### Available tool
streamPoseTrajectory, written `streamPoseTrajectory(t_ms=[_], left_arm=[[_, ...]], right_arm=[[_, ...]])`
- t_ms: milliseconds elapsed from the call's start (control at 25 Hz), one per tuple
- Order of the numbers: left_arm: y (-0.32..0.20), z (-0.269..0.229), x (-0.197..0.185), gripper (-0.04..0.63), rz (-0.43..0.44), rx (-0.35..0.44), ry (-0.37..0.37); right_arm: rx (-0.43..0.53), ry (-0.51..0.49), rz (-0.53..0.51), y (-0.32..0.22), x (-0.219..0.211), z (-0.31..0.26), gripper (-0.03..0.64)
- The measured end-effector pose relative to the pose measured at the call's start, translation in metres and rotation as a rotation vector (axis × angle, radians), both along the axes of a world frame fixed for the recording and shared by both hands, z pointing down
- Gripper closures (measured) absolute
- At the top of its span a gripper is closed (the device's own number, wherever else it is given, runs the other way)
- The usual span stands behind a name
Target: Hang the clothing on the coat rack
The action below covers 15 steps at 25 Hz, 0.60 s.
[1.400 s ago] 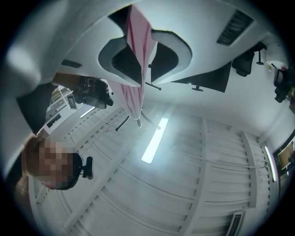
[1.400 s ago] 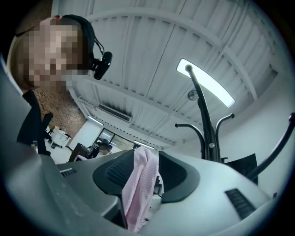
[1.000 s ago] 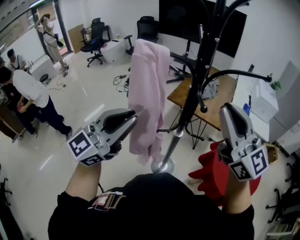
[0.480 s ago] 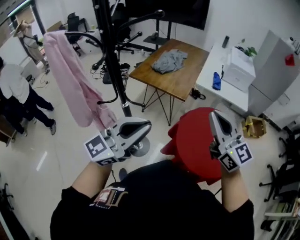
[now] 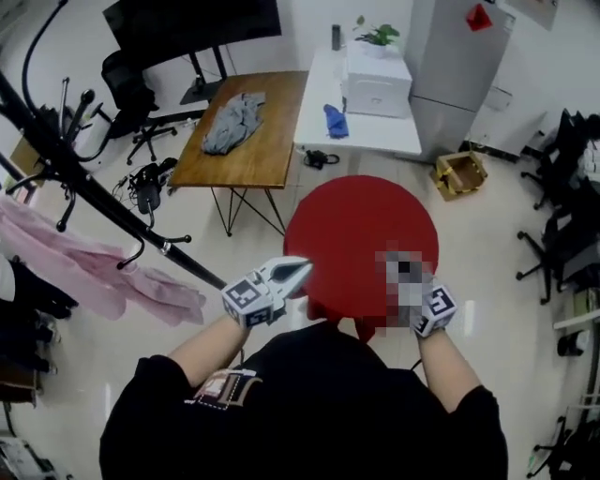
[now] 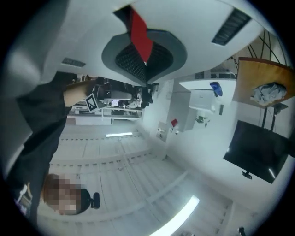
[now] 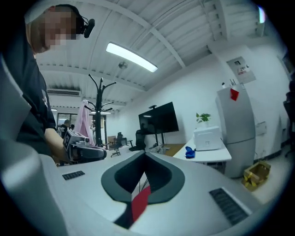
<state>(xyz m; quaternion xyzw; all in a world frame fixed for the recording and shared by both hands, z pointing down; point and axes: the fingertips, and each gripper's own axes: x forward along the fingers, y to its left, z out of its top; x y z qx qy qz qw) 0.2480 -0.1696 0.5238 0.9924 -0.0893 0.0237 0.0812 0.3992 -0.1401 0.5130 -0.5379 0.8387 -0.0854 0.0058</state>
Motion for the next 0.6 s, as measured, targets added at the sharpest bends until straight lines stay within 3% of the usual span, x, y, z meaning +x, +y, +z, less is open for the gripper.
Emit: streamPoseTrajectory(t_ms=[120, 280, 600], left_arm=[[0.006, 0.026, 0.027, 0.594, 0.074, -0.056, -0.048], [0.011, 0.048, 0.052, 0.594, 0.135, -0.123, -0.04], [0.025, 0.046, 0.06, 0.594, 0.17, -0.19, -0.049]], right_arm=[[-0.084, -0.068, 0.074, 0.008, 0.01, 0.037, 0.612], [-0.142, -0.093, 0.114, 0.013, 0.017, 0.058, 0.614], [-0.143, -0.079, 0.083, 0.01, 0.01, 0.063, 0.615]])
